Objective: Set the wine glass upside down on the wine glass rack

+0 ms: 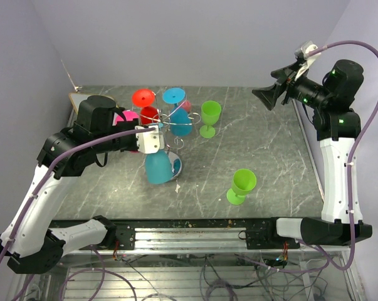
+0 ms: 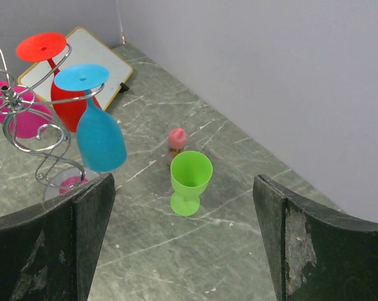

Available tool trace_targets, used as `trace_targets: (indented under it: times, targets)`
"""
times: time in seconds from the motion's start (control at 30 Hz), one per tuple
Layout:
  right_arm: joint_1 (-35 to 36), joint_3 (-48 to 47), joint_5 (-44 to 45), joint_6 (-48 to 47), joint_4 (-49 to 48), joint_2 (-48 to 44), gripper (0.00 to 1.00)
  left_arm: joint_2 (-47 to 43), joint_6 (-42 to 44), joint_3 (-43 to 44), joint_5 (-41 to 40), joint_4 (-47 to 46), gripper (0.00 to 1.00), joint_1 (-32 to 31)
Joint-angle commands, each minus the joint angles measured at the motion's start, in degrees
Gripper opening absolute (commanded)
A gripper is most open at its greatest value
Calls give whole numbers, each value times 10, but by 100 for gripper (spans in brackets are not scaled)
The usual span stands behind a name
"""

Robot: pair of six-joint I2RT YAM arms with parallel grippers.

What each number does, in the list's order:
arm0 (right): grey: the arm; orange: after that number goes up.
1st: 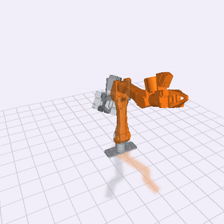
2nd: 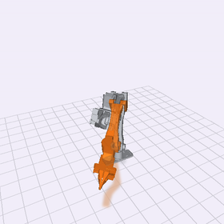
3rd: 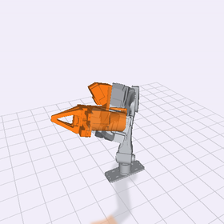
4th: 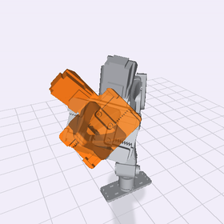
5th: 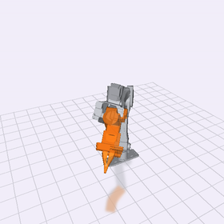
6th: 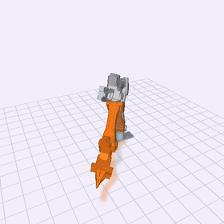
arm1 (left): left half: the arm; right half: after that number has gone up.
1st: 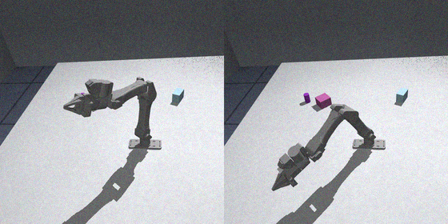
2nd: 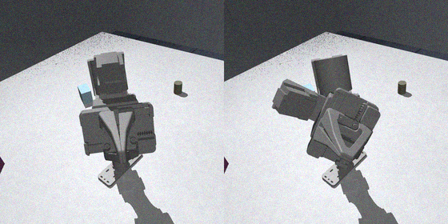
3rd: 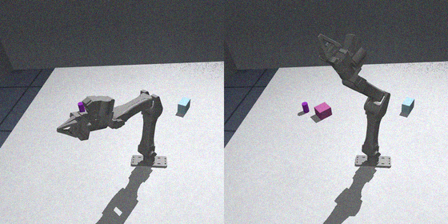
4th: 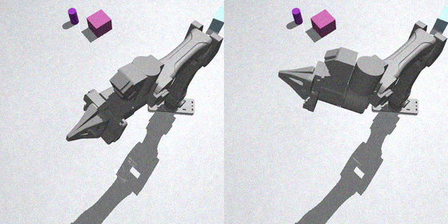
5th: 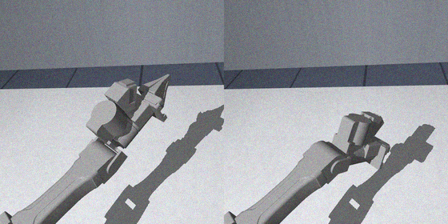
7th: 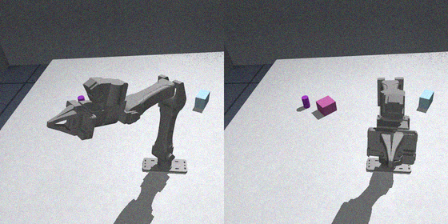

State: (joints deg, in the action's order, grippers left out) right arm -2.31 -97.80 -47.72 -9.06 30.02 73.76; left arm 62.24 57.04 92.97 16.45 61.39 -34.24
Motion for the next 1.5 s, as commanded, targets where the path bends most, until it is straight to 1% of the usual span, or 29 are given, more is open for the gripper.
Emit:
trace_targets:
  times: [0.0,0.37,0.5,0.7,1.17,1.47]
  targets:
    - [-6,7,-9,0,-11,-1,91,-3,9,-2,-43,-32,7,-4]
    - [-5,15,-9,-1,-15,-6,91,-4,17,-16,-84,-52,7,-8]
    - [-5,19,-10,-1,-16,-9,91,-4,25,-10,-89,-45,7,-8]
    - [-5,21,-10,-3,-16,-12,91,-6,52,-9,-125,-32,7,-8]
    - [-5,28,-8,-5,-18,-17,91,-12,102,7,-147,3,7,-8]
    - [-5,32,-9,-8,-15,-16,91,-17,139,25,-131,33,7,-5]
